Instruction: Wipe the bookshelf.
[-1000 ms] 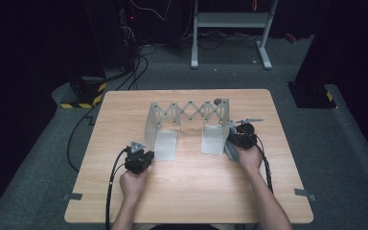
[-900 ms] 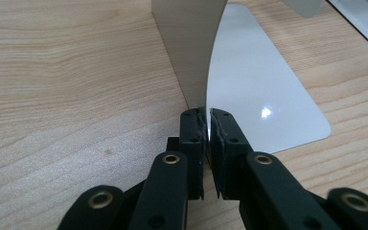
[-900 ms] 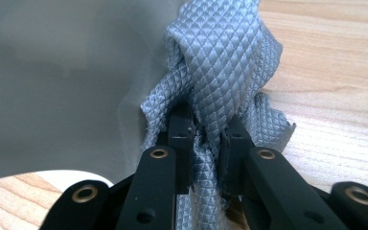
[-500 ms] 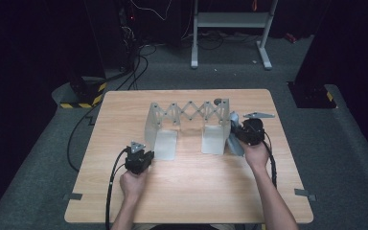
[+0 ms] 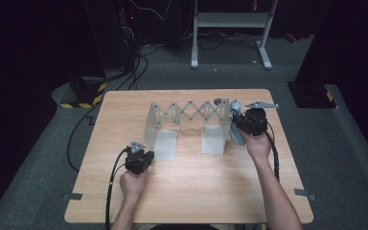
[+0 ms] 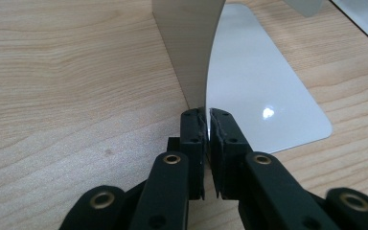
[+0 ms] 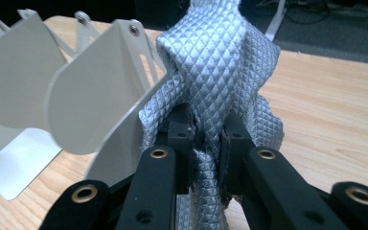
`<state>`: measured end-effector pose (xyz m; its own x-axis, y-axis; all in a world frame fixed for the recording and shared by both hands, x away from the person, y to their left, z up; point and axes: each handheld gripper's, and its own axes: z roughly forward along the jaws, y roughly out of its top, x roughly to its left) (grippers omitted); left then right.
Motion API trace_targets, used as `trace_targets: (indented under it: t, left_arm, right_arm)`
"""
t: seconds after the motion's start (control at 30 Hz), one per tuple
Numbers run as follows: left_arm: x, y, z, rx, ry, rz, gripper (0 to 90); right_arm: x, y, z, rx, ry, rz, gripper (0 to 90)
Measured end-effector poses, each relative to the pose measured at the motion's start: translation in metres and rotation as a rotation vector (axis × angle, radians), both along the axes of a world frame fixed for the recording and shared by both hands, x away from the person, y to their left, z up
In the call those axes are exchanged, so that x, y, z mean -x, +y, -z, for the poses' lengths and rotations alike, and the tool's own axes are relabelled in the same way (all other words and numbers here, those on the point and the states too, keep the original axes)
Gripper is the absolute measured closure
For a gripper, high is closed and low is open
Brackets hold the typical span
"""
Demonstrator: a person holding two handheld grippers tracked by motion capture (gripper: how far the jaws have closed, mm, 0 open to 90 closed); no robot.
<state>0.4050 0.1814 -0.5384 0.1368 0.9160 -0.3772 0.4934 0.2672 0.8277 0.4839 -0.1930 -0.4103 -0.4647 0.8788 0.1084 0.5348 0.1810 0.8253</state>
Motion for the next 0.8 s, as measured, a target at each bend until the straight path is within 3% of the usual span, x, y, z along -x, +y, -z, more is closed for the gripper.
trace_targets:
  t: [0.17,0.4,0.57,0.7,0.8]
  left_arm:
    - [0.000,0.000,0.000,0.007,-0.001,-0.004,83.9]
    - [0.000,-0.002,0.000,0.000,-0.004,0.000,83.7]
    - [0.000,-0.002,0.000,-0.001,-0.003,-0.001,83.7]
    - [0.000,-0.002,0.000,0.000,-0.003,-0.001,83.7]
    - [0.001,-0.002,0.000,-0.008,-0.003,0.005,83.7]
  right_arm:
    - [-0.013,0.001,0.020,0.006,0.066,0.013,79.7]
    - [-0.025,0.001,0.067,-0.011,0.180,0.025,79.8]
    - [-0.029,0.002,0.096,0.012,0.256,0.032,79.8]
    - [-0.028,0.002,0.096,0.016,0.251,0.029,79.8]
    - [-0.021,0.001,0.083,0.002,0.206,0.017,79.8]
